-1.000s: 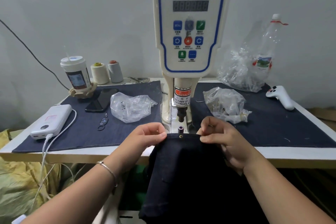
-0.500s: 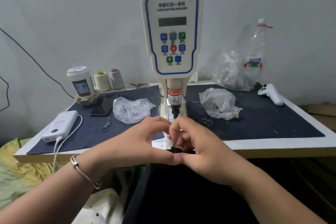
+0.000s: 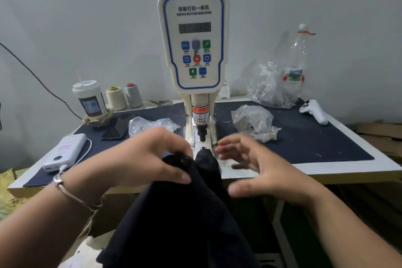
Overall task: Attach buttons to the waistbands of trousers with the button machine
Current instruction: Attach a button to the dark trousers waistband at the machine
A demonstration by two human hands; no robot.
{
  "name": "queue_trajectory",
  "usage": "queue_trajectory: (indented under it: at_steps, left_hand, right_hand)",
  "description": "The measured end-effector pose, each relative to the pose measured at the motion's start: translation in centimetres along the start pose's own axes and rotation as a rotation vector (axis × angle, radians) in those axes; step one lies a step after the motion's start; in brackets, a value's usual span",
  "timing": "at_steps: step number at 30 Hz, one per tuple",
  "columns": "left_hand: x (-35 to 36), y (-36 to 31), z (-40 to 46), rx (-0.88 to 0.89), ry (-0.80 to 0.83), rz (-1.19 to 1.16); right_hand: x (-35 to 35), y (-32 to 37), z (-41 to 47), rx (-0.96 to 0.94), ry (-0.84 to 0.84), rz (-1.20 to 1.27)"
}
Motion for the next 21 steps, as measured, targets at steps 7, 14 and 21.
queue_trajectory:
  at_steps: [7,14,21]
  left_hand:
    - [-3.1,1.4,-2.4,0.18,-0.121,-0.383]
    - [-3.1,3.7,-3.5,0.182,-0.204,-0.567]
    - [-3.5,8.1,-5.4,-0.065,-0.224,-0.399]
  right_hand:
    - [4.6,-5.1,0.3,0.204,0.164,0.041]
    - [6.8,-4.8,2.1,0.194,0.138,0.189]
    - [3.4,-2.5,2.6,0.103,0.112,0.543]
Point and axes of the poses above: each hand's wrist, its own z-axis towards the middle knuckle, its own x-axis out of the palm, y = z × x, the point moved 10 cm from there along z, towards the middle knuckle, and after that the axes turned 4 degrees about y, right-handed, at the moved point
